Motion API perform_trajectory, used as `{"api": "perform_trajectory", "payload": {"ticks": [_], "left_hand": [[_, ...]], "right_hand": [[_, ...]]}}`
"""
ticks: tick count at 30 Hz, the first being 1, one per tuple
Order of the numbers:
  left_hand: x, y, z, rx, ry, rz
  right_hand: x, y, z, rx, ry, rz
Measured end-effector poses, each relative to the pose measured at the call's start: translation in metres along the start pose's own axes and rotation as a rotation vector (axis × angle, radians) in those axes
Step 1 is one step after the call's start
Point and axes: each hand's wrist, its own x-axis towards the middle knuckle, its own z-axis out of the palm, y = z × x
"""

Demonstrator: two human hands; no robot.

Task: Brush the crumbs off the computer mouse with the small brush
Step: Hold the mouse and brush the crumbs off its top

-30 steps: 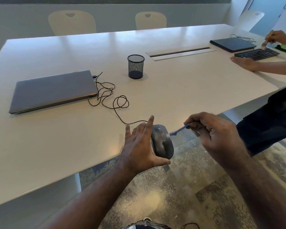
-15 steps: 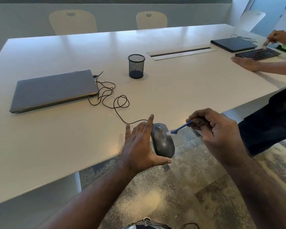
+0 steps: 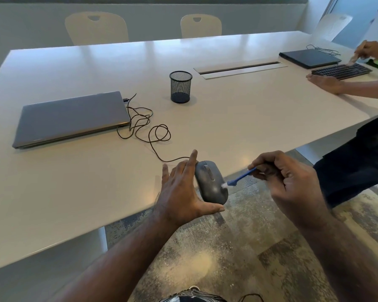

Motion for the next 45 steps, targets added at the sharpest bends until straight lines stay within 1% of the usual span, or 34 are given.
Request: {"api": "perform_trajectory", "payload": {"ticks": [3,6,8,10,12,15,17,20,25,28,31,34,39,42,45], "left_hand": [[0.002,0.001,0.0,-0.007,0.011,-0.001],[0.004,0.0,-0.002,-0.027,0.022,-0.024],[0.004,-0.003,-0.005,-0.037,0.029,-0.047],[0.003,-0.004,-0.006,-0.034,0.034,-0.056],[0.004,-0.004,-0.007,-0.02,0.036,-0.052],[0.004,-0.002,-0.005,-0.015,0.029,-0.045],[0.003,0.0,-0.004,-0.017,0.026,-0.034],[0.003,0.001,-0.003,-0.024,0.02,-0.024],[0.002,-0.002,-0.007,-0.046,0.022,-0.052],[0.002,-0.002,-0.007,-0.043,0.022,-0.056],[0.002,-0.001,-0.006,-0.047,0.013,-0.052],[0.001,0.001,-0.006,-0.038,0.007,-0.035],[0.001,0.001,-0.006,0.003,0.002,-0.029],[0.002,0.003,-0.005,0.032,-0.013,-0.012],[0.002,0.006,-0.003,0.046,-0.029,0.001]], "right_hand": [[-0.002,-0.001,0.004,0.046,0.055,-0.018],[-0.007,0.002,0.006,-0.025,0.003,-0.09],[-0.01,0.009,0.002,-0.046,-0.055,-0.089],[-0.013,0.014,-0.001,-0.057,-0.1,-0.049],[-0.014,0.014,-0.001,-0.01,-0.071,0.011],[-0.012,0.006,0.0,0.22,0.045,0.131],[-0.012,0.001,0.003,0.308,0.055,0.206],[-0.017,0.002,0.012,0.284,0.024,0.274],[-0.021,0.017,0.012,0.214,0.15,0.385],[-0.022,0.016,0.008,0.316,0.195,0.44],[-0.021,0.009,0.008,0.416,0.153,0.46],[-0.022,0.003,0.015,0.373,0.092,0.415],[-0.019,0.0,0.016,0.198,0.128,0.281],[-0.017,-0.012,0.02,0.142,0.02,0.148],[-0.014,-0.023,0.025,-0.01,-0.07,-0.017]]}}
